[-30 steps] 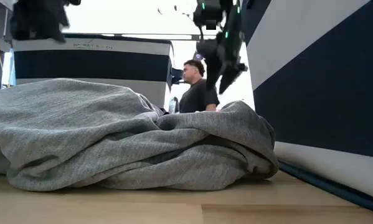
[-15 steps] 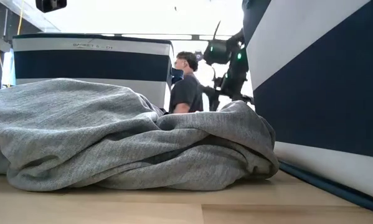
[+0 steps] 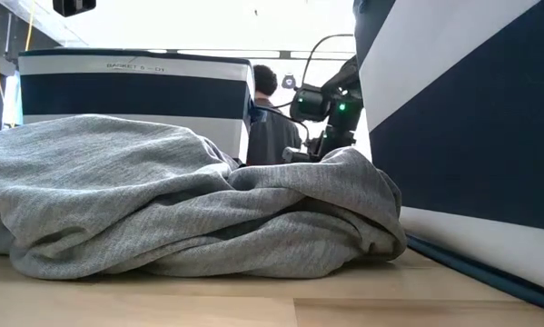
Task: Sort clothes
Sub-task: Put the white patterned shirt into the bottom blue laundry bin
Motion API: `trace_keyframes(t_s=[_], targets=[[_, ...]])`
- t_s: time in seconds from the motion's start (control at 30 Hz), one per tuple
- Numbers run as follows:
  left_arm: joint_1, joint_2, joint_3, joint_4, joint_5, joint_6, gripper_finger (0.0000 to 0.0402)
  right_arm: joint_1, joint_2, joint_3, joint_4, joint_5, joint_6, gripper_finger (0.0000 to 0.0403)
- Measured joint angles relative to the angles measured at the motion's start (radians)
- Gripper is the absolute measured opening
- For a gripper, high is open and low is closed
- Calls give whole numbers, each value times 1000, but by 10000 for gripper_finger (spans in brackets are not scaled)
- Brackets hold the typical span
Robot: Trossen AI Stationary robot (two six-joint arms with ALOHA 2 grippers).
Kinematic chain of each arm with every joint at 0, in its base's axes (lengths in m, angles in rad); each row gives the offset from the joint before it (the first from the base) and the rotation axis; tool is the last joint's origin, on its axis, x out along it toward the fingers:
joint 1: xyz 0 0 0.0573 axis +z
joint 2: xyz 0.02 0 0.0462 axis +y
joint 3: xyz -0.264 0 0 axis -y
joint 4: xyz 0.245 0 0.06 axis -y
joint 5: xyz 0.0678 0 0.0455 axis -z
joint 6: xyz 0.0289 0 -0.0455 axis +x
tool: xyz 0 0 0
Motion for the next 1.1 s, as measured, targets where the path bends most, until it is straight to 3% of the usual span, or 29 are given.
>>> trace_keyframes(t_s=[0.07,0.13,0.3,0.77,0.97,1.1], targets=[[0,0,0,2,0,0,126,0,-26,-5,4,2,-9,17],[0,0,0,2,0,0,126,5,-71,-10,-13,17,-20,24],[0,0,0,18,-37,12,126,32,-269,-6,-42,81,-105,10],[63,0,0,388,-95,423,126,177,-861,-6,-10,249,-123,4],[93,0,0,489,-95,511,126,224,-1053,-6,173,172,-115,4],[111,0,0,543,-95,586,126,253,-1129,-6,387,-19,-123,3]])
